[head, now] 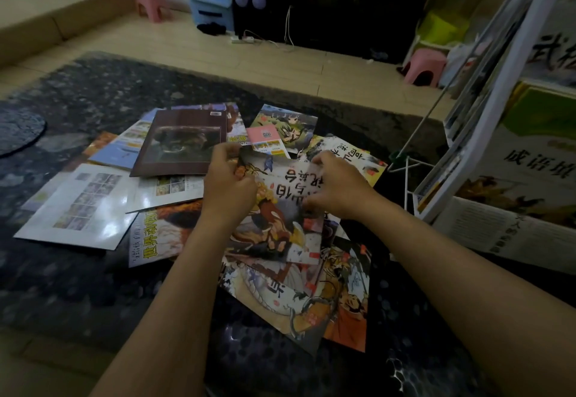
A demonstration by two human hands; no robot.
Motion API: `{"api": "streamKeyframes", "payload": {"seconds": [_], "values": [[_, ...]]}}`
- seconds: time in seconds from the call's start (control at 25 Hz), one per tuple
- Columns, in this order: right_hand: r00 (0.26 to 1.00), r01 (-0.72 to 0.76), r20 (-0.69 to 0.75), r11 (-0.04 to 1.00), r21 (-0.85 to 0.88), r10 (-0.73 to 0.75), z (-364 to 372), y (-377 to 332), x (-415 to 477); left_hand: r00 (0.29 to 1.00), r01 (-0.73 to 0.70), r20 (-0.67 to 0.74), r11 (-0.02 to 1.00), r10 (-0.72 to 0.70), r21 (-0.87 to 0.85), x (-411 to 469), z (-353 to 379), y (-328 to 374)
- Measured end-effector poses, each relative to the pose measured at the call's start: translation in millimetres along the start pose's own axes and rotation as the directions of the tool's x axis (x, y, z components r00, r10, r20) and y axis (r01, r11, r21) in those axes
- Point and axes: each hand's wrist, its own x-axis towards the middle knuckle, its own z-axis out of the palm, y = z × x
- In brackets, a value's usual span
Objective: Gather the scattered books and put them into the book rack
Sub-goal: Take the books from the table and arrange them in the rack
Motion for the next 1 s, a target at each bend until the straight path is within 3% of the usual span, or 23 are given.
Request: {"api": "streamKeyframes", "payload": {"seconds": [0.12,0.28,0.36,0.44,0.52,0.64,0.72,0.8,0.92,1.0], "values": [[0.981,-0.163,-0.024,0.885,0.436,0.192,-1,-3,-4,0.992,0.028,-0.115,0.985,-0.048,-0.170,0,-3,4],[0.950,-0.308,0.139,0.767,0.562,0.280,-1,-1,-10,0.939,0.118,-0.254,0.910,-0.232,-0.397,6,-7,6],[0.942,-0.289,0.098,0.630,0.721,0.320,-7,-5,-10,0.921,0.159,-0.288,0.928,-0.262,-0.337,7,-9,6],[0.930,-0.169,-0.040,0.522,0.836,0.365,-17,-11,-6,0.927,0.197,-0.284,0.962,-0.245,-0.188,4,-12,7],[0.898,0.000,-0.275,0.624,0.782,0.344,-32,-18,-1,0.952,0.212,-0.205,0.972,-0.229,-0.103,2,-10,6],[0.886,0.202,-0.457,0.824,0.529,0.076,-50,-29,-1,0.981,0.131,-0.143,0.991,-0.133,-0.020,1,-4,7],[0.892,0.308,-0.421,0.905,0.293,-0.167,-58,-37,-3,0.979,-0.111,-0.157,0.986,0.130,0.126,2,0,10],[0.884,0.374,-0.345,0.920,0.119,-0.315,-59,-44,-3,0.930,-0.349,-0.066,0.924,0.363,0.158,-2,6,16],[0.858,0.437,-0.310,0.899,0.024,-0.409,-50,-54,-3,0.869,-0.486,0.122,0.874,0.480,0.020,-12,14,37],[0.853,0.458,-0.284,0.889,0.001,-0.438,-45,-54,-6,0.852,-0.504,0.166,0.864,0.496,0.004,-10,13,40]]}}
